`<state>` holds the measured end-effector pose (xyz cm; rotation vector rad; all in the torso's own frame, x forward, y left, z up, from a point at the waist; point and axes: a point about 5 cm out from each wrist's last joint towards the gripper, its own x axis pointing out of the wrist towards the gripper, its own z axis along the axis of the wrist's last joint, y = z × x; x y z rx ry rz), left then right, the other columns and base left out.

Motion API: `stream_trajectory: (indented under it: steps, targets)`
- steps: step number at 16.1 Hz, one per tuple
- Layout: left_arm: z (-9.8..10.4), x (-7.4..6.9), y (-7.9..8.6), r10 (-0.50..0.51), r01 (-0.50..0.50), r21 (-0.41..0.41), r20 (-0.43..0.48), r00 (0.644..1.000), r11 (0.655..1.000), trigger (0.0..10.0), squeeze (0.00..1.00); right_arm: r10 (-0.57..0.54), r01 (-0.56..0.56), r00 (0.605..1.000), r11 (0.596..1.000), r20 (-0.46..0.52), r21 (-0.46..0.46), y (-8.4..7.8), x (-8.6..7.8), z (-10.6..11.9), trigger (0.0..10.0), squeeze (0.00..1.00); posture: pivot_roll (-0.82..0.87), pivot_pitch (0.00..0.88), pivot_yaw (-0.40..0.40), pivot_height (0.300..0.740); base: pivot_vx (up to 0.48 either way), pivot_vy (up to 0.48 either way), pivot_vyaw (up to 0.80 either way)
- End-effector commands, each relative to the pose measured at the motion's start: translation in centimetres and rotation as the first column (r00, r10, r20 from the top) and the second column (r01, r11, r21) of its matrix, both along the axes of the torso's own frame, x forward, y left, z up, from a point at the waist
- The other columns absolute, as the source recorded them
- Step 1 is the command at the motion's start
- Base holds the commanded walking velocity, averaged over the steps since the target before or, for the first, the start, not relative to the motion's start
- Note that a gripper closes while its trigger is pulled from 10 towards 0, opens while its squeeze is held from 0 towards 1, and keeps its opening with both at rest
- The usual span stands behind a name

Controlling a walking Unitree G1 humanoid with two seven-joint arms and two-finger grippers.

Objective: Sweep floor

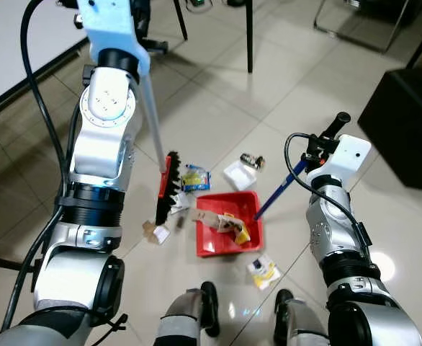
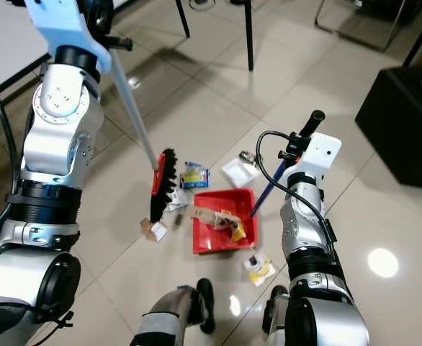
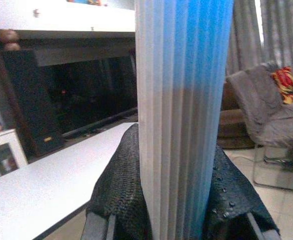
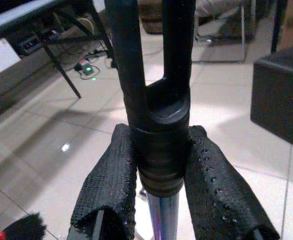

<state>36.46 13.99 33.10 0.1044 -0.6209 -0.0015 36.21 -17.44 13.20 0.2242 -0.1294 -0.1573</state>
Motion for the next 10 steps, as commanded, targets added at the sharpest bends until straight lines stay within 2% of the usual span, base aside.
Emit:
stream_trajectory:
  steps: [1,6,9,10]
  targets:
    - [0.5,-0.4,1.3,0.063,-0.062,-0.008,0.056,0.996,0.998,10.0,0.00,0.034,-0.034,0.999,0.999,0.039,0.015,0.9,0.5,1.2,10.0,0.00,0.03,0.113,0.127,0.740,0.000,0.000,0.00]
    - [-3.6,0.0,3.1,0.141,-0.137,0.058,-0.067,0.988,0.989,10.0,0.00,0.035,-0.037,0.998,0.999,0.059,0.033,0.6,0.8,1.9,10.0,0.00,0.04,0.092,0.115,0.740,0.000,0.000,0.00]
    - [-8.7,0.2,4.2,0.187,-0.175,0.076,-0.209,0.960,0.982,10.0,0.00,0.040,-0.042,0.996,0.999,0.075,0.031,0.5,1.1,2.7,10.0,0.00,0.03,0.067,0.111,0.740,0.000,0.000,0.00]
    - [-9.3,0.1,4.3,0.193,-0.180,0.075,-0.221,0.956,0.981,10.0,0.00,0.039,-0.041,0.996,0.999,0.076,0.026,0.4,1.1,2.8,10.0,0.00,0.03,0.064,0.110,0.740,0.000,0.000,0.00]
